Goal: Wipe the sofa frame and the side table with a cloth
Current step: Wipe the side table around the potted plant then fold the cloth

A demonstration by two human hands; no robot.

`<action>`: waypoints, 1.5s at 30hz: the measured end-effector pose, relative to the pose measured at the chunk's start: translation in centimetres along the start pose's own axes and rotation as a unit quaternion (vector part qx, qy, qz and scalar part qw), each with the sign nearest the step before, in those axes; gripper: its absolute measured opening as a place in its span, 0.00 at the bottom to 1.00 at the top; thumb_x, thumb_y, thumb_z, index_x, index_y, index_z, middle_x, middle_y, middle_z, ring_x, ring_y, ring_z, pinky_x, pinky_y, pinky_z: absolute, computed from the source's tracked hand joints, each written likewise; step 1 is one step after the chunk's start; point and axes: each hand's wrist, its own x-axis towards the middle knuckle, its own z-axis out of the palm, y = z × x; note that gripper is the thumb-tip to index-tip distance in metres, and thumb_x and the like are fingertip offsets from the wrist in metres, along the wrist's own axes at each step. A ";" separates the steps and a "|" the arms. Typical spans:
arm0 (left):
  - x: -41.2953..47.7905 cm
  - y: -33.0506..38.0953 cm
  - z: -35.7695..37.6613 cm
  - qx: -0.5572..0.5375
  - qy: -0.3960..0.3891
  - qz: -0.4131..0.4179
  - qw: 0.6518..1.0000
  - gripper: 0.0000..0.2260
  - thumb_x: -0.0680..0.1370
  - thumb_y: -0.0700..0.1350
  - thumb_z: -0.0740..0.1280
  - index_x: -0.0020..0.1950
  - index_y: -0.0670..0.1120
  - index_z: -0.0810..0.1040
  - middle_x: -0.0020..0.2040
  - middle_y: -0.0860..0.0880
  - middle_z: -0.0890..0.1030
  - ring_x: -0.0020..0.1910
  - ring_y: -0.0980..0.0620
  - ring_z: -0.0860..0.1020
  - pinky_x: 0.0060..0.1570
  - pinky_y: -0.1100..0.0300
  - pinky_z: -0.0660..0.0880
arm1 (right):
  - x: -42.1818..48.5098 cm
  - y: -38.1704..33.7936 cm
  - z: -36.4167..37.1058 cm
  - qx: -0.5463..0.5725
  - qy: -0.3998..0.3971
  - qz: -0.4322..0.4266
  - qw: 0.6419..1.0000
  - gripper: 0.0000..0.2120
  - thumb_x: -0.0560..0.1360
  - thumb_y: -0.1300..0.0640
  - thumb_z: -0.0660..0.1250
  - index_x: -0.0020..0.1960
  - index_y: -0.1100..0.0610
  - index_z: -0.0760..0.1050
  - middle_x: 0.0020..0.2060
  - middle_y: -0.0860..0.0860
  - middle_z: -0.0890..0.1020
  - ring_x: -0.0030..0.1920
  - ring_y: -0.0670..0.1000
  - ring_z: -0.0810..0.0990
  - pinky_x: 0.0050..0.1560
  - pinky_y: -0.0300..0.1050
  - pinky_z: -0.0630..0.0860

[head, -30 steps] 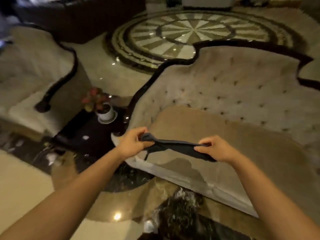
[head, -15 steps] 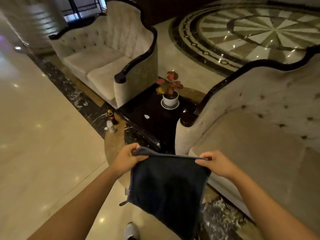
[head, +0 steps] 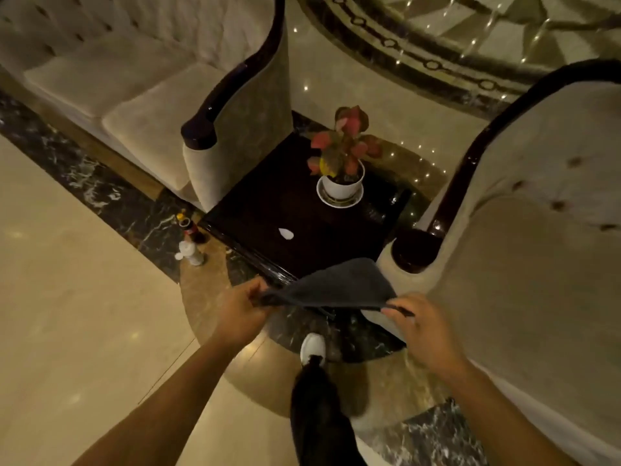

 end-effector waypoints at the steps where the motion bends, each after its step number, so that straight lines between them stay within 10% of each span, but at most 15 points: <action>1: 1.3 -1.4 0.7 0.001 -0.019 -0.023 1.000 0.07 0.69 0.38 0.76 0.38 0.47 0.79 0.34 0.53 0.79 0.36 0.56 0.78 0.41 0.56 0.76 | 0.8 1.1 1.4 -0.006 -0.016 0.008 1.000 0.05 0.78 0.55 0.70 0.50 0.55 0.84 0.43 0.48 0.82 0.44 0.47 0.79 0.45 0.43 0.74; 4: 7.4 -7.7 4.6 0.015 -0.065 -0.092 0.994 0.07 0.69 0.39 0.76 0.40 0.48 0.81 0.37 0.50 0.81 0.40 0.49 0.80 0.45 0.48 0.78 | 5.8 6.2 6.7 -0.013 -0.054 0.058 0.997 0.03 0.78 0.59 0.70 0.48 0.54 0.84 0.43 0.50 0.83 0.44 0.49 0.81 0.48 0.46 0.75; 10: 18.2 -17.4 10.5 -0.096 -0.042 -0.225 0.969 0.07 0.71 0.35 0.73 0.40 0.46 0.78 0.36 0.50 0.82 0.39 0.51 0.80 0.39 0.63 0.78 | 17.4 10.9 14.0 -0.025 -0.078 0.123 0.989 0.06 0.81 0.56 0.66 0.51 0.53 0.82 0.41 0.51 0.84 0.42 0.51 0.82 0.45 0.47 0.74; 15: 22.9 -21.9 14.9 -0.228 0.057 -0.378 0.895 0.07 0.74 0.37 0.71 0.41 0.45 0.74 0.44 0.42 0.80 0.48 0.41 0.80 0.51 0.41 0.79 | 24.4 12.0 19.2 -0.181 -0.065 0.160 0.968 0.27 0.79 0.50 0.67 0.76 0.52 0.65 0.72 0.58 0.69 0.70 0.61 0.67 0.66 0.54 0.70; 22: 21.5 -25.1 17.1 -0.378 -0.019 -0.519 0.766 0.27 0.65 0.54 0.78 0.59 0.49 0.73 0.55 0.49 0.80 0.55 0.47 0.78 0.51 0.49 0.78 | 19.6 12.7 26.0 -0.235 -0.038 0.199 0.951 0.37 0.79 0.41 0.61 0.81 0.57 0.52 0.80 0.63 0.51 0.79 0.66 0.49 0.75 0.68 0.56; 27: 21.4 -24.9 16.3 -0.480 -0.135 -0.531 0.685 0.22 0.66 0.46 0.78 0.57 0.46 0.75 0.42 0.47 0.79 0.34 0.52 0.74 0.32 0.60 0.72 | 19.4 11.3 28.5 -0.202 -0.070 0.200 0.956 0.42 0.76 0.31 0.42 0.81 0.55 0.40 0.81 0.59 0.40 0.80 0.61 0.38 0.77 0.64 0.47; 32: 21.8 -24.2 13.8 -0.263 -0.245 -0.521 0.774 0.19 0.67 0.44 0.78 0.54 0.37 0.79 0.34 0.46 0.74 0.29 0.53 0.66 0.29 0.59 0.64 | 22.4 11.7 28.5 -0.183 -0.032 0.228 0.956 0.45 0.74 0.28 0.37 0.81 0.56 0.37 0.80 0.59 0.37 0.79 0.60 0.34 0.78 0.62 0.43; 38: 21.4 -19.5 15.5 -0.296 -0.274 -0.482 0.778 0.02 0.75 0.44 0.71 0.44 0.48 0.81 0.29 0.51 0.76 0.25 0.54 0.74 0.26 0.61 0.71 | 29.3 15.0 24.9 -0.239 -0.054 0.183 0.952 0.39 0.77 0.30 0.36 0.80 0.51 0.34 0.80 0.53 0.36 0.79 0.57 0.33 0.78 0.60 0.36; 41: 21.5 -17.8 16.5 -0.250 -0.270 -0.494 0.788 0.13 0.80 0.42 0.64 0.59 0.34 0.76 0.45 0.33 0.79 0.47 0.41 0.84 0.49 0.54 0.81 | 31.0 15.8 23.5 -0.243 -0.056 0.181 0.951 0.37 0.79 0.32 0.42 0.80 0.49 0.35 0.80 0.53 0.35 0.79 0.58 0.33 0.78 0.61 0.37; 45: 24.2 -18.0 13.6 -0.052 -0.202 -0.295 0.932 0.08 0.78 0.38 0.66 0.39 0.44 0.81 0.32 0.46 0.82 0.27 0.56 0.80 0.31 0.60 0.78 | 29.6 12.7 27.6 -0.220 -0.017 0.232 0.947 0.45 0.73 0.24 0.34 0.80 0.52 0.34 0.79 0.59 0.35 0.78 0.62 0.32 0.77 0.63 0.34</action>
